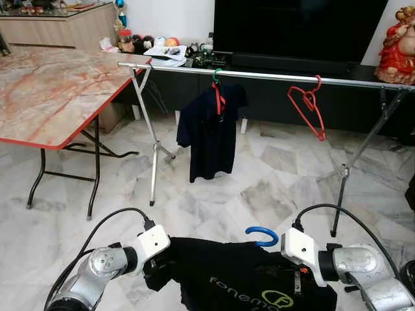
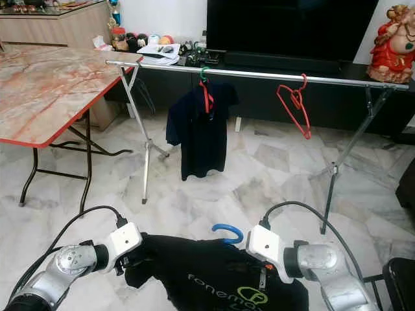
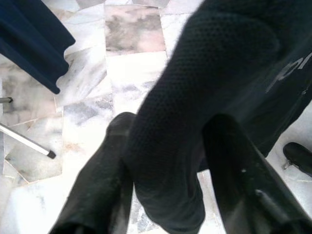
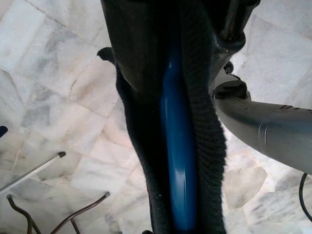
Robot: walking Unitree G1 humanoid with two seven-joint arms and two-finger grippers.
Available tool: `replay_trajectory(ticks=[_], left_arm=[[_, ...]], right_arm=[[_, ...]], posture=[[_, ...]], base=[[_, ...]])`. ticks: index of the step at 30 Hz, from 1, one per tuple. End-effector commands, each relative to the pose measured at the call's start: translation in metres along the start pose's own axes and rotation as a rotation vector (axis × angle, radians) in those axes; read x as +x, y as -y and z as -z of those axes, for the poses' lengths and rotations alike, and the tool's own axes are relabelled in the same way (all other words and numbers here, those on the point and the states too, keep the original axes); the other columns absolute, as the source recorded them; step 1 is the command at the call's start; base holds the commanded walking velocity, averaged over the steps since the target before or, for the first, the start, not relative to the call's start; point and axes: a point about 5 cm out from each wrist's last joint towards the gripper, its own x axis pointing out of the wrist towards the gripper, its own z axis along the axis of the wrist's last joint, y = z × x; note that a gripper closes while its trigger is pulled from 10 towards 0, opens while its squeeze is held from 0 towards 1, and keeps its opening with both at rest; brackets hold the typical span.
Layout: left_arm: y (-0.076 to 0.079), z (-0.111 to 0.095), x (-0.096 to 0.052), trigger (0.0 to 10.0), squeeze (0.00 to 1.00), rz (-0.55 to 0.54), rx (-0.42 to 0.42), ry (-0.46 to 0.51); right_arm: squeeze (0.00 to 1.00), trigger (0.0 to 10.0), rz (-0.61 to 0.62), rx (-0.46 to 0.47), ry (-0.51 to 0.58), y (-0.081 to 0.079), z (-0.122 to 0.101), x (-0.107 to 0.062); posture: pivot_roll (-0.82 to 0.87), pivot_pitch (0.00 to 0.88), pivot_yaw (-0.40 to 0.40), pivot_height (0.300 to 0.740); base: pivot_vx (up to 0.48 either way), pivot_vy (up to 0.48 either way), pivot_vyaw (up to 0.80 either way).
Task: Hang hanger
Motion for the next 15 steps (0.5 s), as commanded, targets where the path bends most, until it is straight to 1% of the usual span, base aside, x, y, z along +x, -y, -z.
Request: replay_trajectory(ticks=[1, 15], left_arm=[[0.0017, 0.0010, 0.0011, 0.0, 0.00, 0.019, 0.007, -0.011], [0.0019, 0.0030, -0.0010, 0.0, 0.00, 0.035, 0.011, -0.021]], right_arm=[[0.00, 10.0, 0.014, -0.033, 0.040, 0.0028, -0.0112, -0.0051], [0.00, 10.0, 0.022, -0.028, 0.029, 0.0040, -0.0104, -0.0028]], posture=[[0.10, 0.040, 0.009, 0.740], [0.11, 0.048, 0.007, 0.740]], base=[[0.000, 0.000, 0.00], [0.000, 0.000, 0.00]])
